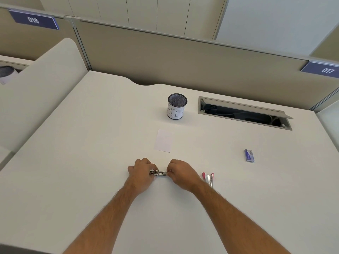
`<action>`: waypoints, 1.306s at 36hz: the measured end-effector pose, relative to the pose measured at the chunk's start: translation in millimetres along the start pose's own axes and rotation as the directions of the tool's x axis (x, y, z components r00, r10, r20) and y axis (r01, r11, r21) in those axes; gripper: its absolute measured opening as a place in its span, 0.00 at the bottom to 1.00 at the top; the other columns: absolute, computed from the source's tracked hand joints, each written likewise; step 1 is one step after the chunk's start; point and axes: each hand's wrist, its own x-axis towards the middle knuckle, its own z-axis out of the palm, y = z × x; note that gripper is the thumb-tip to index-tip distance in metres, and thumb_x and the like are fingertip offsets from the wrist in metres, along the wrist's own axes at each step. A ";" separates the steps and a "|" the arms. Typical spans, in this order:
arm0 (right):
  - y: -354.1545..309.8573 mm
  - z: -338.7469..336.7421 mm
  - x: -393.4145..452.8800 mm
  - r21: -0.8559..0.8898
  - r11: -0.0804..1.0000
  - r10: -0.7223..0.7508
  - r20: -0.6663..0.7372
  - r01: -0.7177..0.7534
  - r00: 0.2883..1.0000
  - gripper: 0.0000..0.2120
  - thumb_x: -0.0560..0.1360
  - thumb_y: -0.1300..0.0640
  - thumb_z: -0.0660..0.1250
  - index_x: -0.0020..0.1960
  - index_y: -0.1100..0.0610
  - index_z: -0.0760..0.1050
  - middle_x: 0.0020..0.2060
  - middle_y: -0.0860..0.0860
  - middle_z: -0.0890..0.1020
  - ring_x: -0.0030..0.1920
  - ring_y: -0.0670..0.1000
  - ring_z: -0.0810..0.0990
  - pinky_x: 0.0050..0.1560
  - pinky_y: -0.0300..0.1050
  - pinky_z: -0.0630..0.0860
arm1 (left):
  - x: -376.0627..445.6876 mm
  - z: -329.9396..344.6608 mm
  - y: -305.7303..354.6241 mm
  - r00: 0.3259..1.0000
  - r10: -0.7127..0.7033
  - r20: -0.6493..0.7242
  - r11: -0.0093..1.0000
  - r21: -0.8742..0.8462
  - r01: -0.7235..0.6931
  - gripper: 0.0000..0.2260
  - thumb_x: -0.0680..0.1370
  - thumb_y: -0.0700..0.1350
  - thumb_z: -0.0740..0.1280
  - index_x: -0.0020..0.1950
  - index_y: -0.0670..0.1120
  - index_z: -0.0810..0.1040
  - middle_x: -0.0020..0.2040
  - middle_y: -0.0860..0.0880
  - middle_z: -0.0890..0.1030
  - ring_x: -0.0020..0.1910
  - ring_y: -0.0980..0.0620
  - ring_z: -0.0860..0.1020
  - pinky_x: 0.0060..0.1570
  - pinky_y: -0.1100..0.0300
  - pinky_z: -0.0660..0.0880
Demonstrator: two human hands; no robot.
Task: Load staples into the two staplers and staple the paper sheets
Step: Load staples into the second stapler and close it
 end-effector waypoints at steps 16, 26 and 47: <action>3.6 5.0 -6.5 0.100 0.995 0.033 -0.039 -0.029 0.999 0.11 0.79 0.59 0.65 0.60 0.56 0.78 0.54 0.52 0.80 0.55 0.54 0.78 0.53 0.47 0.72 | -0.6 -0.5 1.3 1.000 -0.013 0.004 1.000 -0.012 0.013 0.09 0.77 0.48 0.70 0.55 0.59 0.83 0.56 0.57 0.75 0.61 0.51 0.69 0.51 0.54 0.59; 2.9 7.2 -7.4 0.023 0.993 -0.117 0.004 0.117 0.993 0.16 0.81 0.58 0.66 0.67 0.47 0.80 0.58 0.51 0.79 0.58 0.55 0.74 0.57 0.50 0.71 | 1.5 -1.9 0.3 0.999 -0.016 0.030 0.999 -0.030 0.017 0.08 0.76 0.49 0.71 0.54 0.59 0.84 0.53 0.58 0.73 0.60 0.51 0.70 0.51 0.53 0.59; 17.8 -8.1 -17.3 0.011 1.000 0.020 -0.136 -0.019 0.990 0.09 0.78 0.54 0.68 0.54 0.56 0.82 0.54 0.49 0.82 0.58 0.53 0.76 0.59 0.49 0.71 | -0.5 -3.5 3.2 0.999 -0.043 0.031 0.996 -0.079 0.046 0.10 0.76 0.47 0.70 0.55 0.58 0.84 0.48 0.57 0.74 0.55 0.52 0.74 0.51 0.53 0.62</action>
